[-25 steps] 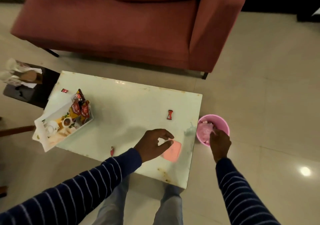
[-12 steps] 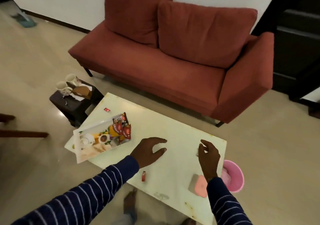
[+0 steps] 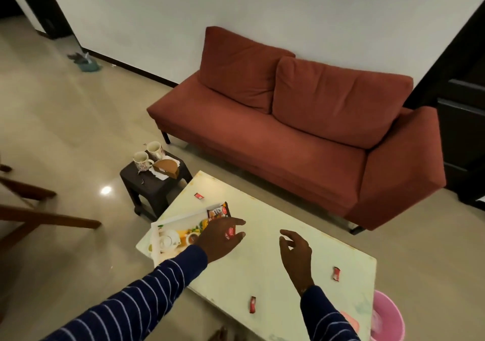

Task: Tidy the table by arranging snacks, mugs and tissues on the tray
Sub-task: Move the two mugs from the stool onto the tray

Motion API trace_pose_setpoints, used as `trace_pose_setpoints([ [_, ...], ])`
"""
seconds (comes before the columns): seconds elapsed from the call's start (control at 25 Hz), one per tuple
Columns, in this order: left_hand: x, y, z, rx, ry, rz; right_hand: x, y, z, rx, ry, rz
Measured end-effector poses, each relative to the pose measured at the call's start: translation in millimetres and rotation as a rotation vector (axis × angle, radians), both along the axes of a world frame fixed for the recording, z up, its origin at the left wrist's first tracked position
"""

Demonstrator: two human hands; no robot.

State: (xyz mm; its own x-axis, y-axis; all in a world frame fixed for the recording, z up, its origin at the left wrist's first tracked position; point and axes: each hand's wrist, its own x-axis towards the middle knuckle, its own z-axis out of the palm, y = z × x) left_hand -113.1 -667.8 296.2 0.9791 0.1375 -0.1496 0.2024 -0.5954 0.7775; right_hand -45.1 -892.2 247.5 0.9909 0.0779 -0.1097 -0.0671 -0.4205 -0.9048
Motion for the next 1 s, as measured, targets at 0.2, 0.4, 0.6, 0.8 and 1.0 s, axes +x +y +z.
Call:
trace_pose_setpoints([
  [0.2,-9.1,17.4,5.5,0.008,0.059,0.103,23.8,30.7,2.3,0.043,-0.015,0.092],
  [0.4,-21.8,62.8,12.8,0.161,0.112,0.112,34.6,76.3,-2.5,0.029,-0.023,0.185],
  [0.6,-11.8,126.1,17.5,0.228,0.082,0.191,55.4,141.2,4.9,0.001,-0.008,0.31],
  [0.8,5.8,220.4,-0.3,0.322,0.104,0.192,79.7,236.4,5.6,-0.034,-0.04,0.4],
  [1.0,29.7,372.9,-35.7,0.328,0.149,0.191,110.7,364.2,-21.6,-0.102,-0.046,0.432],
])
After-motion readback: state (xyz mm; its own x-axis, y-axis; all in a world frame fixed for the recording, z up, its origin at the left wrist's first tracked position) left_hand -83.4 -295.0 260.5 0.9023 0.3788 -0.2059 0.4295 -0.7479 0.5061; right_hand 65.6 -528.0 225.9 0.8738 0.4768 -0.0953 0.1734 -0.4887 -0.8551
